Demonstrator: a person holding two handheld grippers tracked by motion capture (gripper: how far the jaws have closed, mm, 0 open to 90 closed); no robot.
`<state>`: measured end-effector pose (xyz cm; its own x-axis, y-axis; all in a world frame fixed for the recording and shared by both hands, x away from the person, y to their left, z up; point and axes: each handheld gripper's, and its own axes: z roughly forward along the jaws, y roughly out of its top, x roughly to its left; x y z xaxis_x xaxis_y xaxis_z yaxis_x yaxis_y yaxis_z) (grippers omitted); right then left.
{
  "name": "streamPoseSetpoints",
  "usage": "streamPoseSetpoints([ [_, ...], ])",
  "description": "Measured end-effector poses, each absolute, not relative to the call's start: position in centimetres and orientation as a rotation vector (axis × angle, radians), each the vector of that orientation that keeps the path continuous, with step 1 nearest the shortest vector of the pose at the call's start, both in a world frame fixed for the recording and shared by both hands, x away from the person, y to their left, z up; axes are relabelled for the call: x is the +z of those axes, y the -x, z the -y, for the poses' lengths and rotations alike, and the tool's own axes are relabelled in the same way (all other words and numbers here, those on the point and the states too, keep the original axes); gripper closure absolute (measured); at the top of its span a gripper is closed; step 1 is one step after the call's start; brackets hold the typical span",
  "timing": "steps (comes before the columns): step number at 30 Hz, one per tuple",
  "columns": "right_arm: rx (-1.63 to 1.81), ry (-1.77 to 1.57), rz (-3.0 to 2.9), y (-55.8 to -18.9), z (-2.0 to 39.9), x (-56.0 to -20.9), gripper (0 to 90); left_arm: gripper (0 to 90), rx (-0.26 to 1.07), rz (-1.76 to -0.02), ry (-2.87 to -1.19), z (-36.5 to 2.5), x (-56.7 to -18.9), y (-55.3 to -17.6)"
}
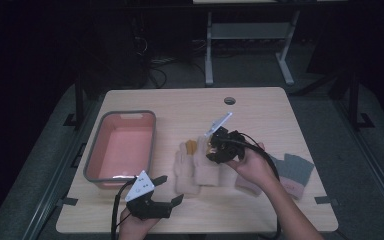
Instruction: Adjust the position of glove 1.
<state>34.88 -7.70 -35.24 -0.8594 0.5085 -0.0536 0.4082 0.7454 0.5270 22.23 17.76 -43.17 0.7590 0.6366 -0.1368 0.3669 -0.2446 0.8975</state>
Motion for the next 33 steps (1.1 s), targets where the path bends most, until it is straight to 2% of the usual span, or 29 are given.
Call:
streamPoseSetpoints([
  [15, 0.723, -0.6, -2.848, -36.4, 1.8, -37.0, 62.0, 17.8, 0.304, -0.773, -1.864, -18.1, -43.0, -22.3],
  [22, 0.655, -0.65, -2.914, -37.6, 1.3, -40.2, 60.9, 17.8, 0.298, -0.773, -1.871, -18.0, -43.1, -22.3],
  [27, 0.693, -0.713, -2.932, -38.1, 1.8, -41.5, 58.1, 17.8, 0.295, -0.783, -1.876, -17.9, -43.2, -22.5],
  [33, 0.758, -0.735, -2.897, -37.6, 2.8, -40.6, 46.1, 17.8, 0.287, -0.807, -1.882, -17.8, -43.5, -22.7],
])
